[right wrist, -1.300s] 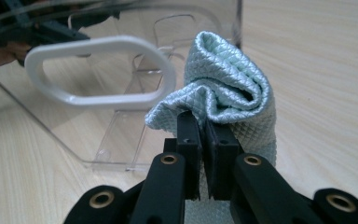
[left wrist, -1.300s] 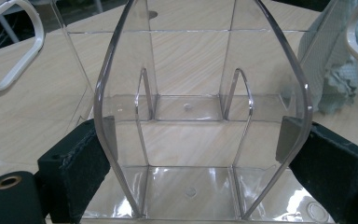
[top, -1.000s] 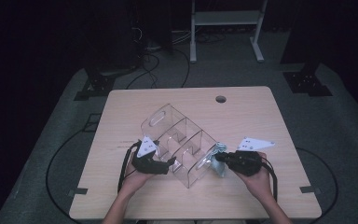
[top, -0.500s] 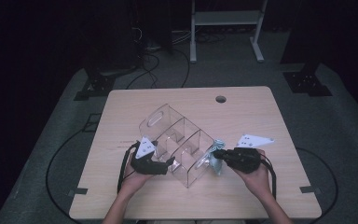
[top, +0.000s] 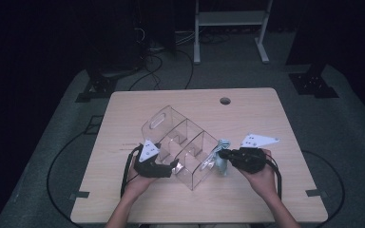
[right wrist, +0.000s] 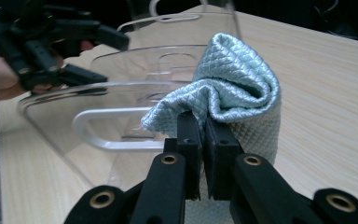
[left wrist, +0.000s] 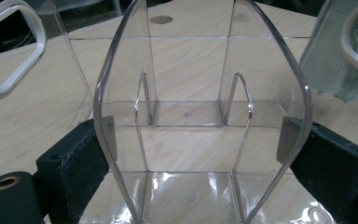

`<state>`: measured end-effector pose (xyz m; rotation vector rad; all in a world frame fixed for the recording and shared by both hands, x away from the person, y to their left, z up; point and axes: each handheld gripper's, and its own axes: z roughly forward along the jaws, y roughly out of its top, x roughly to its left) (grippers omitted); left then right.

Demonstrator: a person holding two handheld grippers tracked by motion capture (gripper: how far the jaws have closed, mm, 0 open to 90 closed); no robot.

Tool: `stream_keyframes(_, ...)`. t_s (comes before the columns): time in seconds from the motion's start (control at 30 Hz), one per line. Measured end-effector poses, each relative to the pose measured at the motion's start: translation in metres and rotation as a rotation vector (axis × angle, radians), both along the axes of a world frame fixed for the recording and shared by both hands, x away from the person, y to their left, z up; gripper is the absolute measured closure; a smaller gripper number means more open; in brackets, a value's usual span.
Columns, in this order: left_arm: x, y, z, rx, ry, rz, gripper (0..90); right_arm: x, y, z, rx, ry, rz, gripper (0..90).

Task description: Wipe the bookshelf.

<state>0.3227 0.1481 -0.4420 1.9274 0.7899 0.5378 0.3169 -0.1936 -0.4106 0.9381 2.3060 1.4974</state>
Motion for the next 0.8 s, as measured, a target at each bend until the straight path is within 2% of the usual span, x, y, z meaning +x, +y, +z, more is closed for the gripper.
stream_keyframes(0.1,0.0,-0.001,0.0,-0.003,0.0,0.01,8.0,0.002,-0.002,0.0,0.015,0.01,-0.015,85.4)
stream_keyframes(0.17,0.0,-0.002,0.0,-0.002,0.0,0.017,7.9,-0.002,0.004,0.0,0.024,0.022,0.016,85.4)
stream_keyframes(0.27,0.0,-0.001,0.0,-0.005,0.005,0.014,8.0,-0.008,0.01,0.004,0.01,0.006,0.047,85.4)
stream_keyframes(0.43,0.0,-0.002,0.0,-0.003,-0.002,0.018,8.0,0.001,0.001,0.003,0.007,0.005,-0.004,85.4)
stream_keyframes(0.5,0.0,-0.003,0.0,-0.004,0.0,0.021,7.9,0.0,0.003,0.003,-0.005,-0.003,-0.007,85.4)
stream_keyframes(0.57,0.0,-0.002,-0.001,-0.002,0.001,0.025,7.7,-0.004,0.008,0.004,-0.002,-0.001,0.016,85.3)
stream_keyframes(0.63,0.001,-0.001,-0.001,-0.007,0.001,0.023,7.7,-0.011,0.016,0.004,0.02,0.015,0.066,85.4)
stream_keyframes(0.67,0.001,0.0,-0.001,-0.005,0.001,0.021,7.7,-0.014,0.02,0.005,0.014,0.013,0.083,85.4)
stream_keyframes(0.73,0.001,0.001,-0.001,-0.005,0.002,0.023,7.8,-0.015,0.024,0.006,-0.011,-0.006,0.081,85.4)
stream_keyframes(0.8,0.0,0.0,-0.001,-0.007,0.0,0.027,7.8,-0.011,0.019,0.006,-0.001,-0.002,0.056,85.4)
